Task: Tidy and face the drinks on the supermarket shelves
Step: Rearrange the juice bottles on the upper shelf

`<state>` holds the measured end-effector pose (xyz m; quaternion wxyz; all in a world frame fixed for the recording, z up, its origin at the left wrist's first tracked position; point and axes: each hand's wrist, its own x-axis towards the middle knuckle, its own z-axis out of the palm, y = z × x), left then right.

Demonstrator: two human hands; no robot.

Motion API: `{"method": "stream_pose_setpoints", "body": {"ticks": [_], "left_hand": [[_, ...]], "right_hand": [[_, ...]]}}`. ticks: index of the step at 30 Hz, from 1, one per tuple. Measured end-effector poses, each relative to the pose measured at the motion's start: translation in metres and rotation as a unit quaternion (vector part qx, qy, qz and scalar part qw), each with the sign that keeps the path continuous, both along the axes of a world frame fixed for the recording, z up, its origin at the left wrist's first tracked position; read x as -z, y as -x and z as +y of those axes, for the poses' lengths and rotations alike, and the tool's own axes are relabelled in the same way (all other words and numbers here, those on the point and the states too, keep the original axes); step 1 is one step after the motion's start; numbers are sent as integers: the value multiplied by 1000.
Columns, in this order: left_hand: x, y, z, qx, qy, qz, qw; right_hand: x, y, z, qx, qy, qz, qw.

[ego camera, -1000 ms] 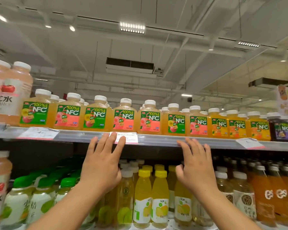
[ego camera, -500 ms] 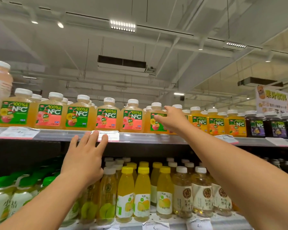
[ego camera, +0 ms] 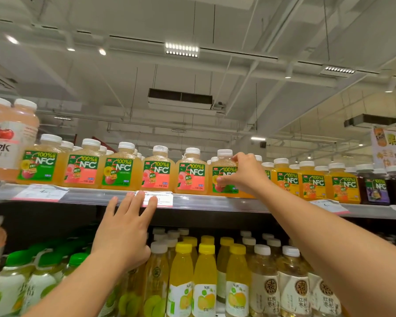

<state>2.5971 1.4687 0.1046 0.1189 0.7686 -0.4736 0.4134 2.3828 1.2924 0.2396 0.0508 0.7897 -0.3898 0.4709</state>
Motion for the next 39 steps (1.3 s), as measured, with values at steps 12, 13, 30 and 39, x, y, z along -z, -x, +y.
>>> {"method": "stream_pose_setpoints", "body": {"ticks": [12,13,30,39], "left_hand": [[-7,-3,4,16,-28,17,999],[-8,-2,5,18,-32,21,999],[5,31,52,39,-71,131,988],[-4,-4,124,55,-6,153,987]], "right_hand": [[14,12,12,-70,32,-32,997],[17,16,17,-75,50,-46,995],[94,61,94,-376,-174,-141,899],[111,43,129,-400,-192,-128,887]]}}
